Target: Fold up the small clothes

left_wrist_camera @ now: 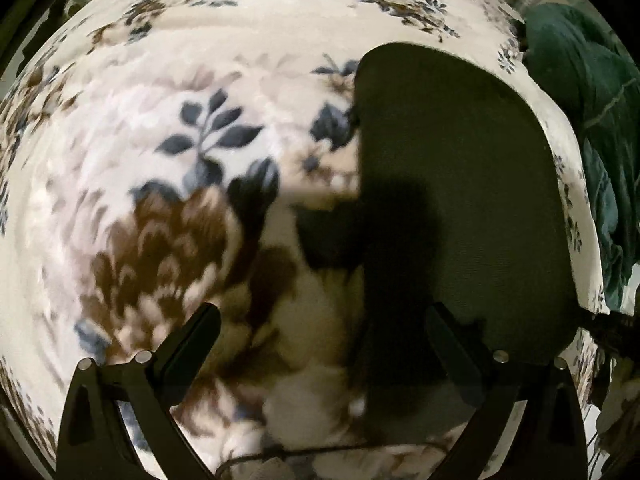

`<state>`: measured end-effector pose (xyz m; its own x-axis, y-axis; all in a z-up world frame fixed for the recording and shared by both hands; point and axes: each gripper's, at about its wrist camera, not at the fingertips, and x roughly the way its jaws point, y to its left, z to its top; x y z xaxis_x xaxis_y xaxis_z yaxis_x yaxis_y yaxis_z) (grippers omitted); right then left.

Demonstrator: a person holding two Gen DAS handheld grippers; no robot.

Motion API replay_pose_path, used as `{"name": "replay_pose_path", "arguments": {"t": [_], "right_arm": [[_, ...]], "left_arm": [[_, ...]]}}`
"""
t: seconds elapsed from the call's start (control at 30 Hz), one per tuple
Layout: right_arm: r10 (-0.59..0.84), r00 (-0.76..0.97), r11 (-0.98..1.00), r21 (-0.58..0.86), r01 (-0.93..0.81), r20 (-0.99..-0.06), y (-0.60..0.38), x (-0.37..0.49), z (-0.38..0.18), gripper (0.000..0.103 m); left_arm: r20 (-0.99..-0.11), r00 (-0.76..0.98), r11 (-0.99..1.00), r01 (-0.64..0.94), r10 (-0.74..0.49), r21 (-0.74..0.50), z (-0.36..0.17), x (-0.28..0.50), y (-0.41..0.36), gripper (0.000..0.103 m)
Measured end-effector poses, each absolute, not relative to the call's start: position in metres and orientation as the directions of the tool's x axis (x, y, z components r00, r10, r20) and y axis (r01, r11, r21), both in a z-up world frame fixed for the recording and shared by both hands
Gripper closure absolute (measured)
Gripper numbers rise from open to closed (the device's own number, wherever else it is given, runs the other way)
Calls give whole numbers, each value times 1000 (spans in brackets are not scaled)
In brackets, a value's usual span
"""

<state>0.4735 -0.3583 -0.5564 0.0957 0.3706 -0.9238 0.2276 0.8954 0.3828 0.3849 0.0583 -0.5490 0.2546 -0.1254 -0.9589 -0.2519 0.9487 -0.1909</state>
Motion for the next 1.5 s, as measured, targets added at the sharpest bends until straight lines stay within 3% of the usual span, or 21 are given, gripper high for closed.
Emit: {"name": "replay_pose_path", "arguments": {"t": [0.07, 0.1, 0.13, 0.2, 0.33, 0.57, 0.77, 0.8, 0.83, 0.87, 0.9, 1.0, 1.03, 1.3, 1.37, 1.4, 1.5], "right_arm": [[398, 104, 894, 411, 180, -911, -353, 484, -546, 91], [403, 115, 895, 417, 154, -908, -352, 493, -540, 76], [407, 141, 895, 425, 139, -903, -353, 502, -533, 52], [463, 195, 862, 490, 131, -865, -358, 523, -530, 34], [651, 50, 745, 650, 151, -757, -358, 571, -582, 32], [803, -158, 589, 806, 61, -575, -315, 585, -628, 30], [803, -223, 565, 825, -9, -552, -271, 580, -633, 30], [790, -217, 583, 812, -27, -574, -266, 578, -631, 34], [784, -211, 592, 806, -33, -584, -262, 577, -630, 55], [775, -204, 606, 795, -33, -599, -260, 574, -628, 67], [776, -182, 611, 792, -22, -604, -260, 572, -624, 75], [757, -114, 645, 764, -21, -643, -263, 565, -607, 78], [754, -91, 653, 757, -2, -650, -265, 563, -602, 79], [750, 2, 661, 749, 43, -661, -263, 572, -565, 80], [736, 15, 676, 735, 61, -677, -260, 581, -563, 80], [729, 11, 682, 728, 68, -684, -258, 582, -566, 79], [709, -31, 704, 704, 95, -705, -254, 585, -585, 75]], "left_arm": [[-957, 260, 948, -251, -127, -194, -549, 398, 56, 0], [-954, 270, 946, -253, -134, -204, -550, 404, 57, 0], [-949, 277, 940, -258, -150, -224, -553, 415, 58, 0], [-936, 281, 919, -270, -211, -288, -562, 428, 60, 0], [-890, 274, 858, -273, -363, -434, -582, 456, 65, 0], [-859, 278, 833, -245, -429, -495, -591, 474, 63, 0], [-837, 323, 819, -234, -442, -523, -587, 468, 65, 0], [-821, 347, 811, -222, -453, -541, -584, 467, 64, 10], [-806, 374, 806, -204, -460, -555, -578, 466, 64, 59], [-786, 378, 793, -184, -489, -581, -574, 468, 62, 81], [-786, 369, 789, -186, -496, -586, -571, 470, 61, 82], [-782, 373, 793, -165, -500, -586, -555, 475, 60, 85], [-782, 373, 798, -153, -499, -583, -547, 478, 60, 91], [-789, 357, 838, -30, -501, -545, -505, 525, 61, 92], [-792, 310, 828, -26, -527, -561, -517, 543, 64, 88], [-798, 273, 824, -35, -537, -566, -528, 549, 67, 83], [-788, 157, 783, -110, -595, -613, -572, 553, 80, 42]]}}
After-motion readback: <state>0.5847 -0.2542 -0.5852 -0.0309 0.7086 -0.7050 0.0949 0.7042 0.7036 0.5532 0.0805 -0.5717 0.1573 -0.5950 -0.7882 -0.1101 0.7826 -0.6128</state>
